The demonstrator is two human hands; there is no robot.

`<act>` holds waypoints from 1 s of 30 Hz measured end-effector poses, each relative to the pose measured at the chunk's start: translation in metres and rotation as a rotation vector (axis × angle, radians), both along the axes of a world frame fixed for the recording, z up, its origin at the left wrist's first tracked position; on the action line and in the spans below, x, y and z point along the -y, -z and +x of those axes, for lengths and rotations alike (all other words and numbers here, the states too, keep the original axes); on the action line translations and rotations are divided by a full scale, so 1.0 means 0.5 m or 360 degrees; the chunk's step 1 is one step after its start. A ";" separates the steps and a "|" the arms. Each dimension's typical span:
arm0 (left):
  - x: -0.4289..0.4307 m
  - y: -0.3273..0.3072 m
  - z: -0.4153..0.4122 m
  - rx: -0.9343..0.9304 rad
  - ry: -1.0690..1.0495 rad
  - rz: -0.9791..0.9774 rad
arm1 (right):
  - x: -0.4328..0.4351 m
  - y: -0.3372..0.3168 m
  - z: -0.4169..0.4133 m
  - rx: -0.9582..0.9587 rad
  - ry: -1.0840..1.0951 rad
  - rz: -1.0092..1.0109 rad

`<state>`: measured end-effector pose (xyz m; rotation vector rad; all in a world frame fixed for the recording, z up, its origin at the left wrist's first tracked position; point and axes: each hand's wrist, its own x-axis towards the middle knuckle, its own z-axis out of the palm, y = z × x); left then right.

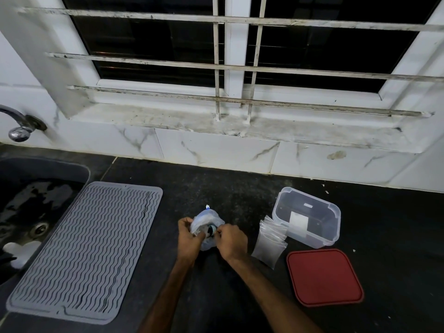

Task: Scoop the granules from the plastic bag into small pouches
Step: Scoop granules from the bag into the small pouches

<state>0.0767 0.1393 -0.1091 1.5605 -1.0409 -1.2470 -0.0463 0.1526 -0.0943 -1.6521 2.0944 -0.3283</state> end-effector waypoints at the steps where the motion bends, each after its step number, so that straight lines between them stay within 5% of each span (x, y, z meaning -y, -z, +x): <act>1: 0.001 -0.001 0.002 0.0013 -0.0001 0.0005 | 0.001 0.004 -0.001 0.0160 0.0063 0.0051; 4: 0.003 0.000 0.007 -0.0056 -0.0209 0.0094 | 0.003 0.015 -0.012 0.0784 0.0286 0.0197; 7: 0.005 0.005 0.014 -0.0206 -0.0360 0.0152 | -0.003 0.019 -0.027 0.1096 0.0397 0.0230; 24: 0.010 0.003 0.033 -0.0318 -0.0178 0.0316 | -0.087 -0.104 -0.115 0.1650 0.0508 0.0262; 30: 0.016 0.009 0.030 0.0142 -0.0320 0.0470 | -0.103 -0.113 -0.163 0.1673 0.0533 0.0196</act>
